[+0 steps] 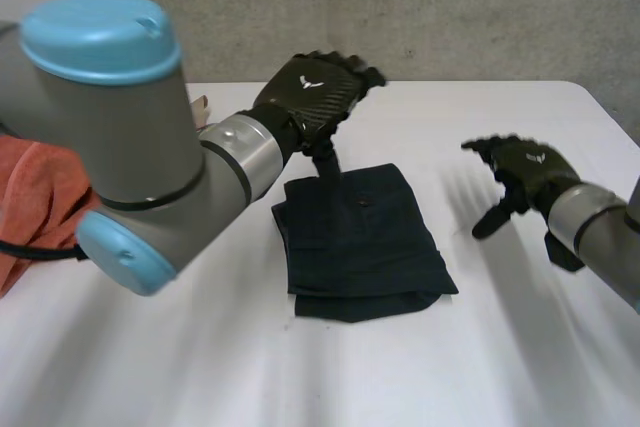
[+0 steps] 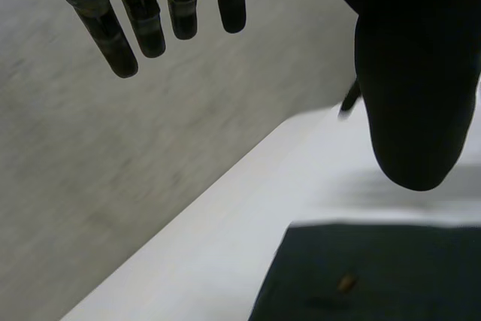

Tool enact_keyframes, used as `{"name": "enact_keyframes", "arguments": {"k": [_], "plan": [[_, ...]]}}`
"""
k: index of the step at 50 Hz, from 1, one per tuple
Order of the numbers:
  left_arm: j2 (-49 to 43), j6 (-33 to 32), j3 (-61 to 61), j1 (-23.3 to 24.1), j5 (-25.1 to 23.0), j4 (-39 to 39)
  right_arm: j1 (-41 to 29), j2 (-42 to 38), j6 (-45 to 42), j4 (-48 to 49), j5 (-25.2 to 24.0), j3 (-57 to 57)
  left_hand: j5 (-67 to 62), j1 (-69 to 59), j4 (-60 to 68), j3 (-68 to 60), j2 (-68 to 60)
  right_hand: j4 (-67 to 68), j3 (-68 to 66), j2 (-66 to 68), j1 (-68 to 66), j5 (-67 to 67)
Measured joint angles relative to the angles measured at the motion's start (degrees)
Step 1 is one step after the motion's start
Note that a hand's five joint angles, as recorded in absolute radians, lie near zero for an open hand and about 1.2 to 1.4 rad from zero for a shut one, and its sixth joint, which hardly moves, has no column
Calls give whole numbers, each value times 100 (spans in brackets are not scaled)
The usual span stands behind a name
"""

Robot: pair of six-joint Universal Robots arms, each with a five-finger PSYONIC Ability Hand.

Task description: Fold the laundry.

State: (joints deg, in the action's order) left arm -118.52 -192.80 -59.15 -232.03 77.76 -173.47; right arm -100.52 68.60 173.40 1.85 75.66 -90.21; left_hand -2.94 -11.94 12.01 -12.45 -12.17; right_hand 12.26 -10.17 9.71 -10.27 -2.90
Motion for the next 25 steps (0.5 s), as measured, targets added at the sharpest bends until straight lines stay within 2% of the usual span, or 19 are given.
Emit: {"name": "enact_keyframes", "arguments": {"k": [1,2,5,8,14,25], "plan": [[0,0,0,0,0,0,0,0,0,0,0,0,0,0,0,0,0,0,0,0,0,0],[98,109,-35,-67,-616,31,75,-1,152,4,-175,-230,0,-77,0,0,-46,0,0,0,0,0],[198,324,-79,-122,-1410,83,129,-41,310,61,-616,-580,0,-88,1,0,-64,0,0,0,0,0],[259,505,-106,-131,-1854,117,126,-110,400,185,-950,-787,0,-87,1,0,-68,0,0,0,0,0],[347,657,-138,-95,-2053,125,22,-408,634,573,-1252,-945,0,-87,1,0,-69,0,0,0,0,0],[361,651,-160,-65,-1960,103,-515,-1032,728,1179,-1109,-540,0,-87,88,0,-83,0,0,0,0,0]]}}
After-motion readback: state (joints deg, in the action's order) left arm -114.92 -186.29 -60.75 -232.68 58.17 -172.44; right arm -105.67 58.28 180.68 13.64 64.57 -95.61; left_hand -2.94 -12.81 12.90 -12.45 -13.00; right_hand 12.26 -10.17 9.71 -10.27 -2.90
